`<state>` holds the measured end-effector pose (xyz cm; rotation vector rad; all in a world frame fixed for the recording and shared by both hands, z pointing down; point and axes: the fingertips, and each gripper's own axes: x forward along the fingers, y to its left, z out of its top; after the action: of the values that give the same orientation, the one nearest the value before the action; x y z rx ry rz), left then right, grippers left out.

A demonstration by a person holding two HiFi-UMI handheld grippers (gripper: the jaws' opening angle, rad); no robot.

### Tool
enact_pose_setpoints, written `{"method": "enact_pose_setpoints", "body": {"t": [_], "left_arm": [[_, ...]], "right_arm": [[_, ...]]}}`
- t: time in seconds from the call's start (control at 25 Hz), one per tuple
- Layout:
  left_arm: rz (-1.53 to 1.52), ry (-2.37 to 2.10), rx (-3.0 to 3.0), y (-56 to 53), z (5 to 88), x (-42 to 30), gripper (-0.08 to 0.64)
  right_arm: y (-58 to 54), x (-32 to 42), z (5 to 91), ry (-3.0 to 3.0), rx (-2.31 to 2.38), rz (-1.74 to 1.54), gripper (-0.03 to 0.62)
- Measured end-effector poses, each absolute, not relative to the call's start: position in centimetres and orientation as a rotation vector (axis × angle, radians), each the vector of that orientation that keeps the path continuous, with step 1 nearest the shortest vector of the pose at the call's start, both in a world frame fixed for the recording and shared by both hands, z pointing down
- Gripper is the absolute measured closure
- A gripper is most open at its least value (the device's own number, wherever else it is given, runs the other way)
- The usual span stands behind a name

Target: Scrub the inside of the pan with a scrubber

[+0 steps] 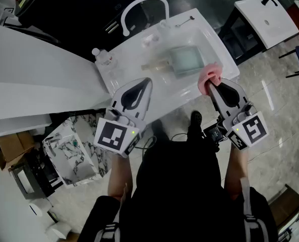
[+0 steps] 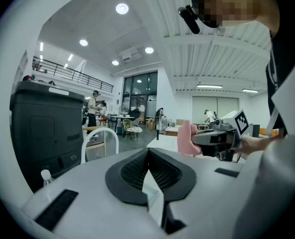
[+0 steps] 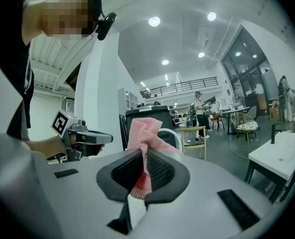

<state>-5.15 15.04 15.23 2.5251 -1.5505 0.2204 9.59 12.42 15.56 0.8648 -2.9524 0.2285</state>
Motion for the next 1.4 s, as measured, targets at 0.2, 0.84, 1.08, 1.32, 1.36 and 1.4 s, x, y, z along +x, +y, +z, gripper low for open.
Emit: {"method": "enact_pose_setpoints", "body": {"t": [0.2,0.84,1.08,1.32,1.36,1.4], "left_arm": [[0.257,-1.483,2.605,15.8,15.4,-9.2,0.528],[0.362,-1.298,2.732,15.0,19.6,-11.8,0.526],[0.444,-1.293,2.705,11.7,23.2,-10.3,0.526],[0.546,-1.326,2.621,6.6,26.4,-9.8,0.526],[0.578,-1.33,2.605,5.8,27.1,-9.6,0.526],[0.607,-1.333,2.589,5.0,27.8,-9.5,0.526]], "right_arm": [[14.1,5.7,16.4,-2.926,0.948,0.253,0.554],[15.8,4.5,18.2,-2.797,1.31,0.328,0.552],[12.8,5.8,20.6,-2.757,1.25,0.395,0.55],[6.4,6.1,24.0,-2.742,1.132,0.464,0.549],[5.4,6.0,24.5,-2.743,1.104,0.476,0.549],[4.3,5.9,25.1,-2.744,1.076,0.483,0.549]]}}
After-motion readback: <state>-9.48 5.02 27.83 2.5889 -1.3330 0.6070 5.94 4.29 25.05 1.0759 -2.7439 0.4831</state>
